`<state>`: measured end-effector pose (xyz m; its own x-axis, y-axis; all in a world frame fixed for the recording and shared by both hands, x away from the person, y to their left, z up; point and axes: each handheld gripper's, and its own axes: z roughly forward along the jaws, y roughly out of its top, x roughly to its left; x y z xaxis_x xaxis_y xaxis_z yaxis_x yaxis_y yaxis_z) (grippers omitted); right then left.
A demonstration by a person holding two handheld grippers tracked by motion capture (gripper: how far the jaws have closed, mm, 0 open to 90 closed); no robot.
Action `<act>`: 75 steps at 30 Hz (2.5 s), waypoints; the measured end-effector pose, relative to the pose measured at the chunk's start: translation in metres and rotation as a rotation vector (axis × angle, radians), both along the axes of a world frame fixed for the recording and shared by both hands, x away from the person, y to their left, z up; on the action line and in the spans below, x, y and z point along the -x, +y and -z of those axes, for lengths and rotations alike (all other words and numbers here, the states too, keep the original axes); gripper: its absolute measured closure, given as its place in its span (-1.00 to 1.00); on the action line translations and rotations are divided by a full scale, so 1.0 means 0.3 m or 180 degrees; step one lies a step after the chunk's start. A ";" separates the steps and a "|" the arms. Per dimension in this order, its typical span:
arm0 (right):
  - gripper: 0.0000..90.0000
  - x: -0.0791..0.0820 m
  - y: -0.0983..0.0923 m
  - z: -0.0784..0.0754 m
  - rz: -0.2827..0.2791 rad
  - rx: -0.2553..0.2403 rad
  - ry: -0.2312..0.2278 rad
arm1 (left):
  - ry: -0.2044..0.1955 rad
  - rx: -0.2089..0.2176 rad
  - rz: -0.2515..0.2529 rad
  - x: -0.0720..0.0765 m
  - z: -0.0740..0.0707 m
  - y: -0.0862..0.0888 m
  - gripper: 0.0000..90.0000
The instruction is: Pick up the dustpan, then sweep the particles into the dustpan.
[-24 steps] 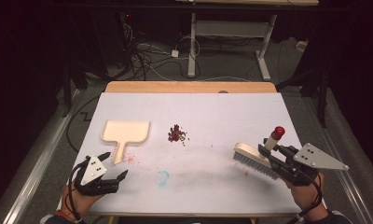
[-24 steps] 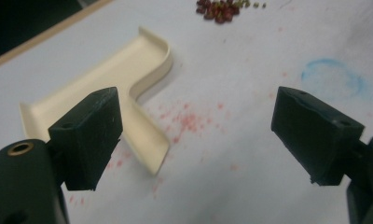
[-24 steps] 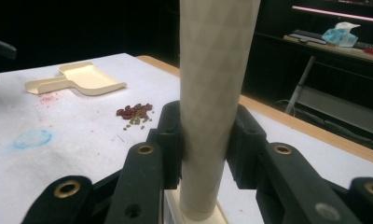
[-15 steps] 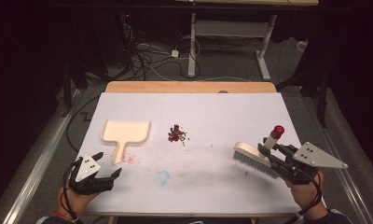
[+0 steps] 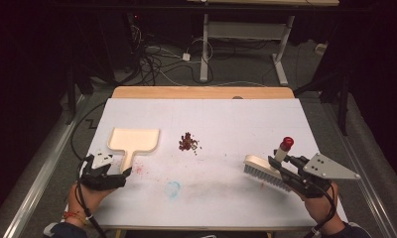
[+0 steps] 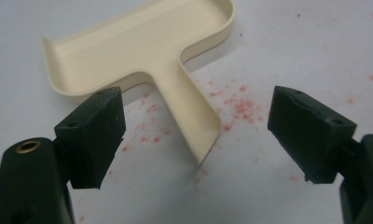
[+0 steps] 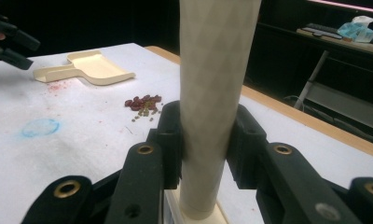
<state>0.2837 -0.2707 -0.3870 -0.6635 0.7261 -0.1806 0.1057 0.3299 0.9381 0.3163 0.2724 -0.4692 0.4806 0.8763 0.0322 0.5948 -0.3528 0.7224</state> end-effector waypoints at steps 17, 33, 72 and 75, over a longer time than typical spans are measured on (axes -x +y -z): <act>0.56 0.033 0.024 0.013 0.0058 0.0037 -0.0029 | 0.0366 0.0165 -0.0423 -0.197 0.098 -0.045 0.23; 0.56 -0.006 0.045 0.022 0.0003 0.0088 -0.0001 | 0.0311 0.0126 -0.0249 -0.191 0.051 -0.017 0.42; 0.56 -0.124 0.069 0.006 0.0104 -0.0065 0.0011 | 0.0532 -0.0032 0.0713 0.031 -0.007 -0.179 0.41; 0.56 -0.144 0.079 -0.004 0.0113 -0.0047 -0.0029 | 0.0530 -0.0023 0.0721 0.031 -0.006 -0.177 0.41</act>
<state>0.3270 -0.2470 -0.3857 -0.6355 0.7518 -0.1756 0.1085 0.3122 0.9438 0.3072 0.2192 -0.4675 0.6635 0.7460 -0.0578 0.6105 -0.4950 0.6182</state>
